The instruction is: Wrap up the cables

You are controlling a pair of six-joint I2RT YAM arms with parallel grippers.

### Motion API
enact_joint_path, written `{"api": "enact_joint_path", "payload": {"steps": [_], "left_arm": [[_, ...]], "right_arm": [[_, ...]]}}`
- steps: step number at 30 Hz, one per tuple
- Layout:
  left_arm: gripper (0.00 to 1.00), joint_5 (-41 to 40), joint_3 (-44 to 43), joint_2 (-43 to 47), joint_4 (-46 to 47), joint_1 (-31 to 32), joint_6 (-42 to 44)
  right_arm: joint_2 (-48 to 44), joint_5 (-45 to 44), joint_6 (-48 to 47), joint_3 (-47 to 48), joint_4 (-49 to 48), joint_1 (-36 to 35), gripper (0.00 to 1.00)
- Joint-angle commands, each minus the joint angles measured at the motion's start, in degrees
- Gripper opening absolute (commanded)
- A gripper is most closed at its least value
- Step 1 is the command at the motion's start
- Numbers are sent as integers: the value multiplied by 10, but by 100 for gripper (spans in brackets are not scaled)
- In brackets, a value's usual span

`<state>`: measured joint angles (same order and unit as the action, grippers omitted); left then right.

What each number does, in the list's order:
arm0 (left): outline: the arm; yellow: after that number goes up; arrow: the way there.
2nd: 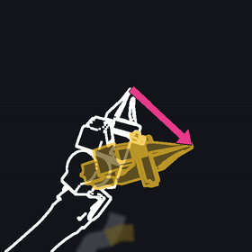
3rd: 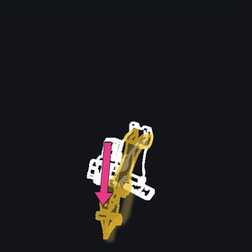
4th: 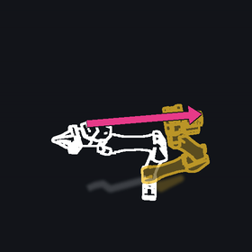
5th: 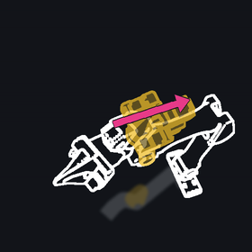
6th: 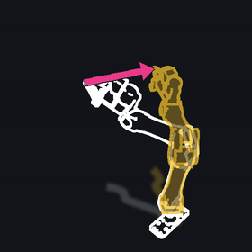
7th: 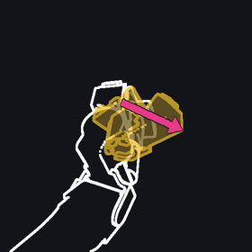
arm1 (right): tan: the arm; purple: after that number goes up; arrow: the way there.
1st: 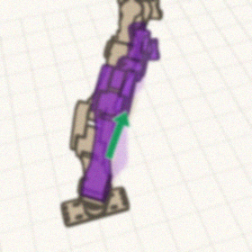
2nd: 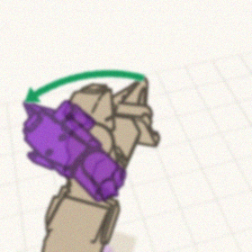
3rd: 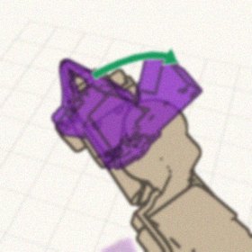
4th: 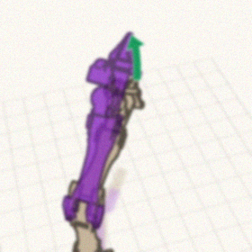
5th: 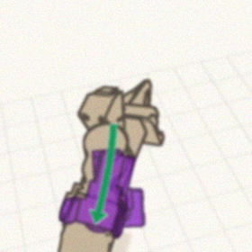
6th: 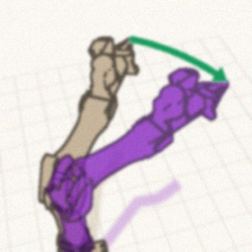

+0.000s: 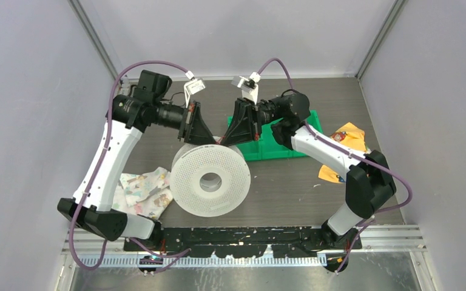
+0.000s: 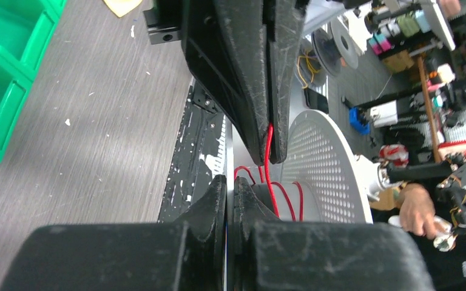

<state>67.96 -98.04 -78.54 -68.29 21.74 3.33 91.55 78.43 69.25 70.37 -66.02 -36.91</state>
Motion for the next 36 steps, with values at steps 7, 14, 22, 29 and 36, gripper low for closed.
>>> {"api": "enact_joint_path", "payload": {"steps": [7, 14, 22, 29, 36], "left_arm": [[0, 115, -17, -35, 70, -68, -86], [0, 160, 48, -35, 220, -87, -186], [0, 204, 271, -29, 941, -100, -739], [0, 230, 275, -73, 984, -103, -742], [0, 255, 277, -108, 1032, -143, -764]], "right_arm": [[-24, -170, -776, 110, 836, -15, 1], [-23, -147, -832, 75, 810, -16, 1], [-49, -158, -801, -16, 702, -23, 1], [-33, -172, -804, -25, 702, -36, 1], [10, -182, -779, -30, 629, -43, 1]]}}
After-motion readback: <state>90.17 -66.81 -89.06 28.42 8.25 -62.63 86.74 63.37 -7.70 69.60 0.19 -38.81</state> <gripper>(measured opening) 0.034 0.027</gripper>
